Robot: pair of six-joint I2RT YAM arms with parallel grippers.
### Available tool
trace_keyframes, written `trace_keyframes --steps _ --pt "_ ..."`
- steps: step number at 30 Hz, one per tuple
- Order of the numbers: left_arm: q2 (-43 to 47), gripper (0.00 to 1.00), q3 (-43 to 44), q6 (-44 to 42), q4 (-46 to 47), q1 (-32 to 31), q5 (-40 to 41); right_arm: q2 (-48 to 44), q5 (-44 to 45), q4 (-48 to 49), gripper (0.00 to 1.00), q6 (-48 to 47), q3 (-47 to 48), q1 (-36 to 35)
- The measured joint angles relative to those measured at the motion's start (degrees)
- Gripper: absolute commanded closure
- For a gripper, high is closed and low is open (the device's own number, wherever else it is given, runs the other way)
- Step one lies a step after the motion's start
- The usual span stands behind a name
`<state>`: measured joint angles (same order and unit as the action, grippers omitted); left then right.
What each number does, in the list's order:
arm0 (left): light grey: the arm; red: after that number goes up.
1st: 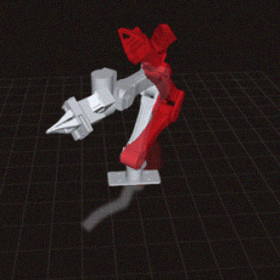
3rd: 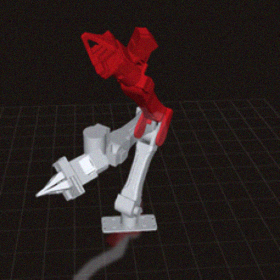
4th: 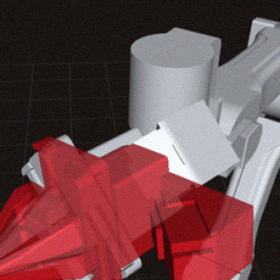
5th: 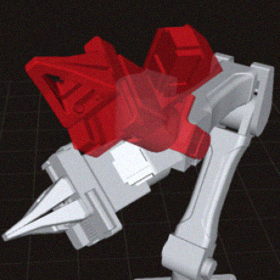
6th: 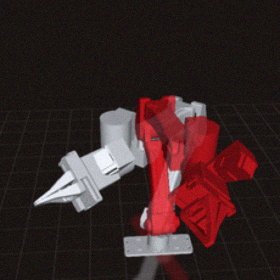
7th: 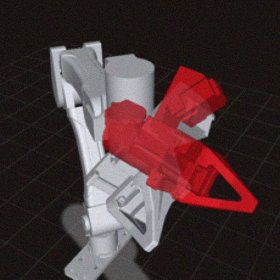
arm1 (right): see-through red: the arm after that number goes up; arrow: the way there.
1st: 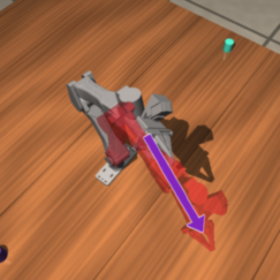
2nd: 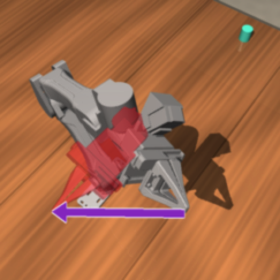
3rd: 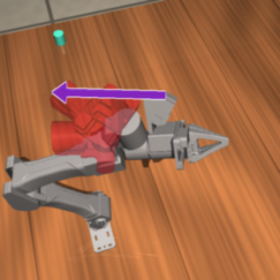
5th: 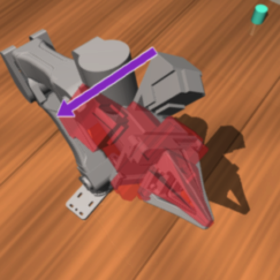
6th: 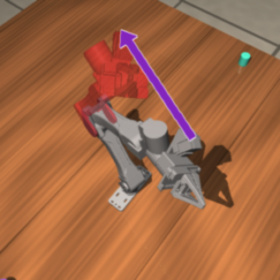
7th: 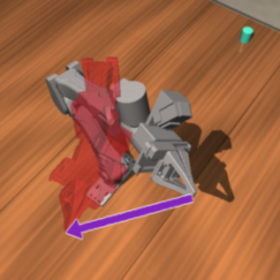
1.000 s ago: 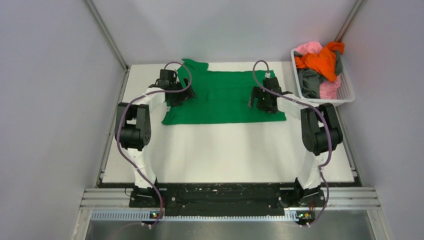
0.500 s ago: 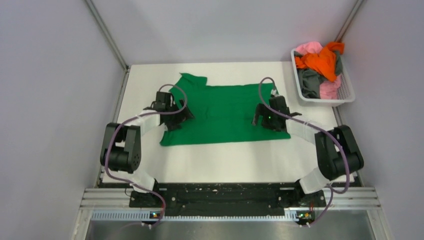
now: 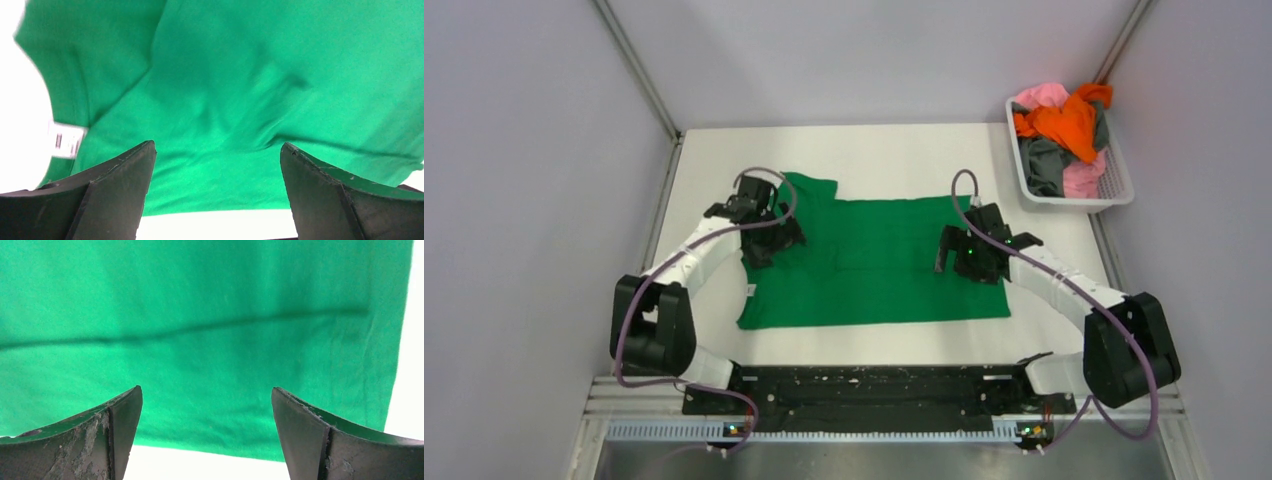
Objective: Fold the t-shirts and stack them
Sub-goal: Grab the side of the flattened tshirt furthest away from the robot with both arms
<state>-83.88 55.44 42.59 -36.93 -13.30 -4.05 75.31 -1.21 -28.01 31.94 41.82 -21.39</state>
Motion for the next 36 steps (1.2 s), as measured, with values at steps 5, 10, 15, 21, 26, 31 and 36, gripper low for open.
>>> trace_keyframes --steps 5,10,15,21,26,31,36 --pt "-8.6 0.02 19.1 -3.3 0.0 0.0 6.1 0.2 3.9 7.0 0.01 -0.7 6.1 1.5" --pt "-25.8 0.08 43.1 -6.6 -2.5 0.7 14.3 4.2 5.7 12.7 0.01 -1.3 11.8 5.2" --pt "-40.9 0.13 61.1 -8.5 -6.8 1.8 19.3 8.2 8.7 13.6 0.01 -1.4 13.5 7.7" --pt "-48.9 0.20 66.4 -7.7 -8.8 3.2 21.5 10.2 11.8 13.4 0.02 -1.5 13.5 8.9" --pt "-52.3 0.29 67.9 -5.3 -8.1 4.3 19.7 12.0 14.1 13.0 0.02 -2.3 15.0 9.2" --pt "-54.8 0.49 68.7 -2.6 -6.7 4.6 17.9 14.1 15.7 12.4 0.02 -2.8 16.0 9.3" --pt "-56.6 0.78 69.1 -0.1 -6.1 4.6 16.5 17.1 16.8 12.7 0.02 -3.1 17.5 10.2"
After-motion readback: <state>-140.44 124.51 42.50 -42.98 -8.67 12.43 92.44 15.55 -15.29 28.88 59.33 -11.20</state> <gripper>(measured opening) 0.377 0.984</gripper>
